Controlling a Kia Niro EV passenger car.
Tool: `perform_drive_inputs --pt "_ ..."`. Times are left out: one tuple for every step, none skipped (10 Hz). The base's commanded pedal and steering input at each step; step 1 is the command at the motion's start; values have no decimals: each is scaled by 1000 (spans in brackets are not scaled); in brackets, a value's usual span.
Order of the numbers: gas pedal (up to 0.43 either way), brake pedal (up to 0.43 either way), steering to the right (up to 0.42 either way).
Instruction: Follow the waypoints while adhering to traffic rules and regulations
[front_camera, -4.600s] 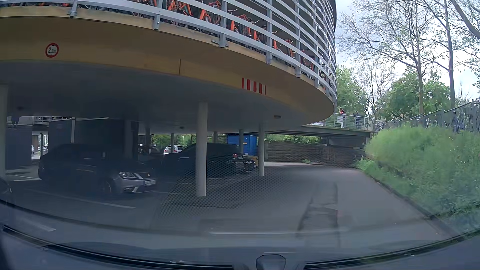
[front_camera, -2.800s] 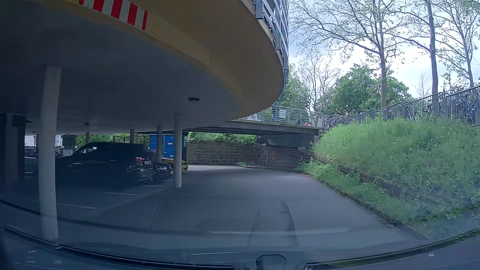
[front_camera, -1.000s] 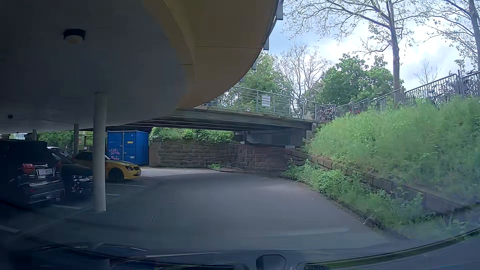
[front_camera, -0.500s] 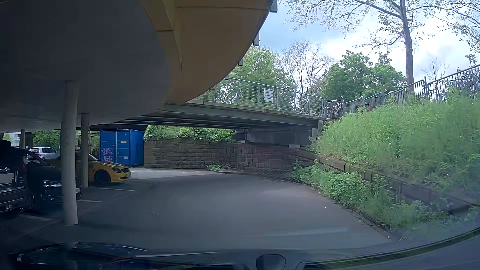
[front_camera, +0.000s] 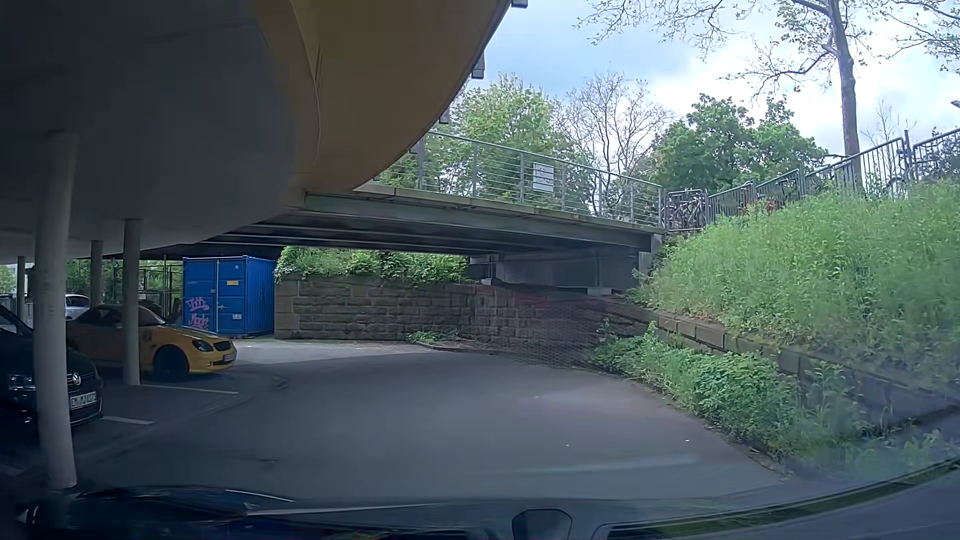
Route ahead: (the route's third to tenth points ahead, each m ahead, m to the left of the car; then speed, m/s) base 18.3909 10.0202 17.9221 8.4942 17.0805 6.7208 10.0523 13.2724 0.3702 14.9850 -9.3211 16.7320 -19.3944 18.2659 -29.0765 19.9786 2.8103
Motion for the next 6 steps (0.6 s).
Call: perform_drive_inputs --pt "0 0 -5" --pt "0 0 -5" --pt "0 0 -6" --pt "0 0 -8" --pt "0 0 -10" --pt "0 0 -10"
